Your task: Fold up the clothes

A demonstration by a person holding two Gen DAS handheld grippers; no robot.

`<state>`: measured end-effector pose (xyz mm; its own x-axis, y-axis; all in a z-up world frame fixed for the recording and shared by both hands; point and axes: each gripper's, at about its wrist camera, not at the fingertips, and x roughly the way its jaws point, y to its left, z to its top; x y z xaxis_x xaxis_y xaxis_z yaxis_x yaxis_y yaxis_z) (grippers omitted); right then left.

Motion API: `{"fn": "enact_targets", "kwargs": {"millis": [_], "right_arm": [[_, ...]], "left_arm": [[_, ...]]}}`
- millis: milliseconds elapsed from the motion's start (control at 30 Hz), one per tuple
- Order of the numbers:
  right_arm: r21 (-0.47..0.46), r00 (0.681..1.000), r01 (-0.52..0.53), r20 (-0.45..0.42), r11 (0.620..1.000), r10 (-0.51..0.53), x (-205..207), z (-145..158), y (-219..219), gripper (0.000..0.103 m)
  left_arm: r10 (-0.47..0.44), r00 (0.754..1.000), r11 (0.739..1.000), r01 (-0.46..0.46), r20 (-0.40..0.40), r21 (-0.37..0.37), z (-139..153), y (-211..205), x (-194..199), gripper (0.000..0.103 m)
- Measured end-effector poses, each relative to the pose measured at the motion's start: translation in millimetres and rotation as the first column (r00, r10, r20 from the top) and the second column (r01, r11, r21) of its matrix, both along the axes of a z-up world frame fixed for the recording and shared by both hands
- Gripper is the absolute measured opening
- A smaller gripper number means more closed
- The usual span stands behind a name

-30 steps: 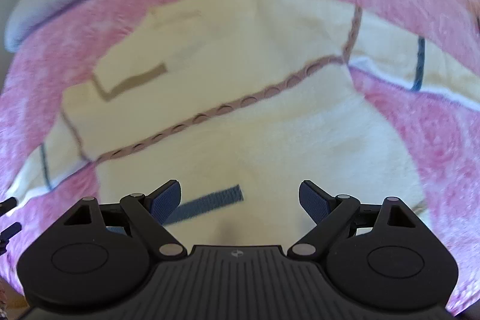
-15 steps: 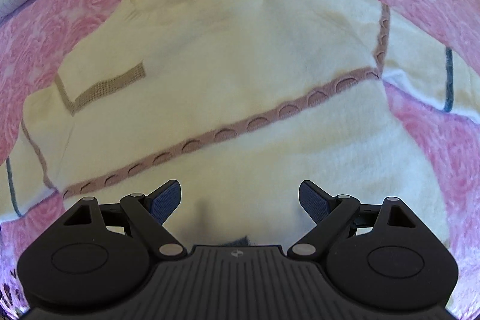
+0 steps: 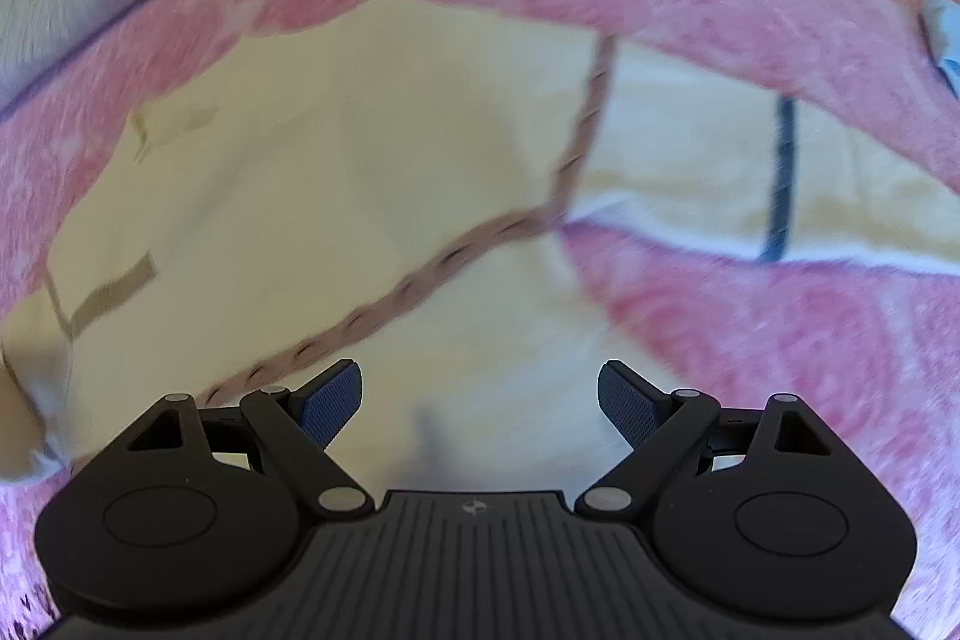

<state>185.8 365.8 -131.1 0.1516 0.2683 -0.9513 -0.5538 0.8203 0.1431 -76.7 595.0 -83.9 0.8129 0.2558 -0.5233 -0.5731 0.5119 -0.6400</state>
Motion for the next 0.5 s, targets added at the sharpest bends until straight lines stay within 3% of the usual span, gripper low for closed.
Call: {"fn": "enact_targets", "kwargs": {"millis": [67,133,233,333,500], "right_arm": [[0.014,1.000,0.012,0.007,1.000,-0.013,13,2,-13,0.088],[0.025,1.000,0.030,0.006,0.999,-0.031,27,1,-26,0.088],[0.070,0.998,0.058,-0.017,0.996,-0.057,41,0,-41,0.088],[0.186,0.996,0.056,-0.083,0.981,-0.042,46,-4,-47,0.087],[0.392,0.968,0.092,-0.252,0.915,0.011,47,-27,-31,0.065]], "left_arm": [[-0.097,0.994,0.993,0.094,-0.045,-0.071,-28,-22,44,0.027],[-0.139,0.984,0.982,0.123,-0.108,-0.141,-52,-38,62,0.027],[-0.123,0.979,0.977,0.091,-0.162,-0.190,-64,-46,51,0.029],[-0.074,0.976,0.985,0.039,-0.206,-0.170,-57,-46,26,0.029],[0.030,0.961,0.994,-0.058,-0.275,-0.094,-43,-20,-13,0.032]]}}
